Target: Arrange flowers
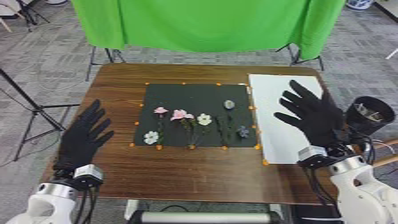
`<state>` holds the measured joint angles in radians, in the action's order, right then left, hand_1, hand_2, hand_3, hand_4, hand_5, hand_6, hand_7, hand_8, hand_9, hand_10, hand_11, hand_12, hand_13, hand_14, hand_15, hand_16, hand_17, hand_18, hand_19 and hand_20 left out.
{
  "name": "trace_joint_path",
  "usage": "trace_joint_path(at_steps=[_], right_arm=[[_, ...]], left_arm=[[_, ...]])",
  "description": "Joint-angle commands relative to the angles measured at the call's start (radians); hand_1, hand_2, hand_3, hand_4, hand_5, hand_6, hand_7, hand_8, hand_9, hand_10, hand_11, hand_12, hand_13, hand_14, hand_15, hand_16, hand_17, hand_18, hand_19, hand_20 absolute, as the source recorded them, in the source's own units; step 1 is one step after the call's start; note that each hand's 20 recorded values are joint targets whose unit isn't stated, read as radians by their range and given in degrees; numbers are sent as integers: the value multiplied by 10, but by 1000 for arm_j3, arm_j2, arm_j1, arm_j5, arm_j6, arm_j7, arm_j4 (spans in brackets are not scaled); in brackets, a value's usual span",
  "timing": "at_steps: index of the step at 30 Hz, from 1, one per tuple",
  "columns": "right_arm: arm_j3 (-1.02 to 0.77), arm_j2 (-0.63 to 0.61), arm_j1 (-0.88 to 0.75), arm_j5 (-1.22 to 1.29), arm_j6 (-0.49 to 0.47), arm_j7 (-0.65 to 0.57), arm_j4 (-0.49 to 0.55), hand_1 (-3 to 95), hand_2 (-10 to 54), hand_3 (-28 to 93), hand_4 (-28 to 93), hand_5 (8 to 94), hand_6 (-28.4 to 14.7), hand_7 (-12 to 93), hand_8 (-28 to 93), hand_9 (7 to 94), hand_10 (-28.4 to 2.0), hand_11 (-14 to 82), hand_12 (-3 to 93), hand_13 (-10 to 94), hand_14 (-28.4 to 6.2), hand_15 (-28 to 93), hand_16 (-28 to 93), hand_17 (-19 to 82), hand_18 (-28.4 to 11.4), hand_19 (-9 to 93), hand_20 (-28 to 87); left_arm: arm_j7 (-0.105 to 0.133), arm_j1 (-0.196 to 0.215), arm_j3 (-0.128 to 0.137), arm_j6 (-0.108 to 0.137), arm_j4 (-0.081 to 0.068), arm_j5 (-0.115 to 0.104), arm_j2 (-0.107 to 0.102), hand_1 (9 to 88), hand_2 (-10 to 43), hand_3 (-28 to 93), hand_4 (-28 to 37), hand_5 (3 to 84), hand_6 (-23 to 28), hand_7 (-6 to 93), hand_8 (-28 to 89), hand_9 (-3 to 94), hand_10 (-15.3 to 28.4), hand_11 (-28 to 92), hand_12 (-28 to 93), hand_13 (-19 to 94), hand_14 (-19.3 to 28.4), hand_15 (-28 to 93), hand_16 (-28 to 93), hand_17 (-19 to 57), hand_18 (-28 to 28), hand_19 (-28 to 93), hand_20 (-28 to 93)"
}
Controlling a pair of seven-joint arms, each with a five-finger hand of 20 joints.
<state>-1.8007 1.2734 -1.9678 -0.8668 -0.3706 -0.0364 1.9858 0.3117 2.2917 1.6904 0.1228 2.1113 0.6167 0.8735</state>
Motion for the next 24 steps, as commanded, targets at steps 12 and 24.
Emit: trace_joint_path(at_steps=[12,24], right_arm=[[62,-4,-4,-55,109,79,5,85,-63,815,-273,268,-28,90,-84,268,-113,-2,201,179,-121,-45,355,-52,-228,329,105],[79,-8,-34,-58,207,111,38,93,-60,822,-266,286,-30,112,-85,281,-118,10,212,200,-122,-31,381,-48,-234,361,127]], left_arm=[[-37,-94,-51,-31,-50,29,43,210,-52,652,-283,222,25,166,-95,166,100,104,174,115,159,120,37,-155,250,376,29],[-78,-152,-93,-71,-91,43,61,221,-42,676,-283,230,26,168,-96,172,103,114,169,128,143,155,46,-142,226,382,53]])
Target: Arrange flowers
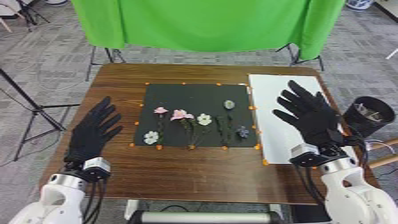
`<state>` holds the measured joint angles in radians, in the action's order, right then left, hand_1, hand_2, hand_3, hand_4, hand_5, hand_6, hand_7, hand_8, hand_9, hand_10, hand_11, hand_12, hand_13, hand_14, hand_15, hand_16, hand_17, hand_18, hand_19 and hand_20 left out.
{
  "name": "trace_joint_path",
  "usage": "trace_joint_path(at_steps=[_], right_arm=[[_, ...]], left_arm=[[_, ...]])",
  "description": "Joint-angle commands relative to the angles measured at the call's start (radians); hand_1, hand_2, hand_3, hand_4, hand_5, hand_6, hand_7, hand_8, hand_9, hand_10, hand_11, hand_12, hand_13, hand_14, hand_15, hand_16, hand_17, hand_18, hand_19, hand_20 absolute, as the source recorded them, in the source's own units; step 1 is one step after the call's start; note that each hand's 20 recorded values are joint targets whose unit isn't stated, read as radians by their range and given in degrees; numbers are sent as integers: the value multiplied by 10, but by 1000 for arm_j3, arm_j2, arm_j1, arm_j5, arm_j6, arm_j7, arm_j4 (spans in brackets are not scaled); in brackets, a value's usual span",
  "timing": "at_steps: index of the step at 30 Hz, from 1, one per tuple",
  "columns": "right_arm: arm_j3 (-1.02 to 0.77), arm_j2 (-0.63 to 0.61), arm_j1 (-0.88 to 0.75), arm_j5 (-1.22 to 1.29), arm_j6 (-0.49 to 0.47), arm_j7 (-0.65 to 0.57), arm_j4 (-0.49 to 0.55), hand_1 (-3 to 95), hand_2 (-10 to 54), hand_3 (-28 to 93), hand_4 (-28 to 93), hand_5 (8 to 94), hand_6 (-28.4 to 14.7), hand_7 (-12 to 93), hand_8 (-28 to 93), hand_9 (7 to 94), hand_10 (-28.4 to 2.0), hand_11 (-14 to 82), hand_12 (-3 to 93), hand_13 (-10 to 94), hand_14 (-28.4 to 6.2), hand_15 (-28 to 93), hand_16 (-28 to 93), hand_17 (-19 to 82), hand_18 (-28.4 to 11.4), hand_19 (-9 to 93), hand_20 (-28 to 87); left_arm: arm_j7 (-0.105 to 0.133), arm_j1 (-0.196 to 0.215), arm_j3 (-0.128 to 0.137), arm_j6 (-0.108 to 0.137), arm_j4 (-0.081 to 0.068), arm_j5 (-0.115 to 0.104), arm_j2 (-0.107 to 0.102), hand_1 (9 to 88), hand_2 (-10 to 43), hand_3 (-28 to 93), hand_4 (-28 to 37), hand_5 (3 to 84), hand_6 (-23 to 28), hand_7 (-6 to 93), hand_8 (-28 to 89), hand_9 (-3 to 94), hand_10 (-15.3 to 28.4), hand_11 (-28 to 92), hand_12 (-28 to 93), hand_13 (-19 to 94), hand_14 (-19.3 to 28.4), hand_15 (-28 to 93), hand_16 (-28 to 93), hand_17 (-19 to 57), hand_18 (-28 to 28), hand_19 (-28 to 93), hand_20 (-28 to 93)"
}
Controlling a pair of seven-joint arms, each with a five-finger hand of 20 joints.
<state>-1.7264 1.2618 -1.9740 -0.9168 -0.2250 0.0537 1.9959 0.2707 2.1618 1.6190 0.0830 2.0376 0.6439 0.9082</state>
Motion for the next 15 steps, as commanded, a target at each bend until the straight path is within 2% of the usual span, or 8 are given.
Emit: trace_joint_path(at_steps=[1,3,4,6,11,12,13,15], right_arm=[[-3,6,-27,-22,58,20,24,94,-57,820,-267,286,-30,114,-85,282,-122,13,214,203,-123,-27,383,-47,-235,366,130],[3,6,-20,-45,115,35,15,96,-53,820,-267,285,-32,117,-85,276,-128,15,216,213,-132,-21,383,-41,-238,372,133],[10,6,-31,-29,151,53,19,96,-53,822,-266,281,-32,122,-86,271,-129,18,219,218,-136,-18,379,-41,-239,375,135],[11,8,-25,20,133,43,12,98,-57,829,-266,279,-32,127,-92,270,-130,20,216,235,-145,5,348,-30,-242,381,137],[-21,4,-25,-60,31,-15,17,106,-60,833,-267,273,-33,131,-93,267,-132,22,215,239,-145,16,329,-22,-242,385,138],[-21,11,-30,-64,34,-9,20,106,-56,831,-267,271,-35,131,-93,266,-132,22,215,235,-143,14,328,-22,-242,384,138],[-17,16,-24,-51,31,-1,16,105,-54,829,-267,270,-35,130,-93,266,-132,21,215,232,-141,12,327,-22,-242,384,138],[-20,14,-37,-23,26,-25,19,103,-52,829,-266,270,-36,129,-93,266,-132,20,215,229,-139,10,329,-23,-246,383,137]], left_arm=[[-43,-38,-24,-50,-27,5,43,222,-41,678,-283,231,26,168,-96,172,103,115,169,130,142,158,46,-140,225,383,54],[25,-87,-64,-90,-50,-144,32,223,-39,678,-283,231,26,170,-96,172,103,117,168,132,143,163,45,-139,225,386,57],[40,-102,-74,-96,-53,-167,30,222,-39,679,-283,231,26,170,-97,173,103,118,168,135,144,167,45,-136,225,388,59],[53,-101,-77,-70,-51,-122,19,222,-39,678,-283,231,26,170,-98,177,104,125,169,142,150,185,46,-132,228,394,62],[-3,-27,-36,-76,-32,-123,40,222,-43,681,-283,232,25,171,-100,181,105,132,163,150,152,194,33,-128,230,396,61],[-7,-29,-32,-71,-33,-114,34,223,-43,681,-283,232,24,171,-100,181,105,132,161,150,152,194,31,-127,229,395,61],[12,-38,-35,-60,-33,-110,16,222,-43,681,-283,232,24,170,-100,182,105,132,160,150,153,193,29,-126,228,394,60],[8,-46,-38,-38,-32,-89,19,222,-43,681,-283,231,24,170,-99,182,105,132,159,149,152,193,27,-126,225,393,60]])
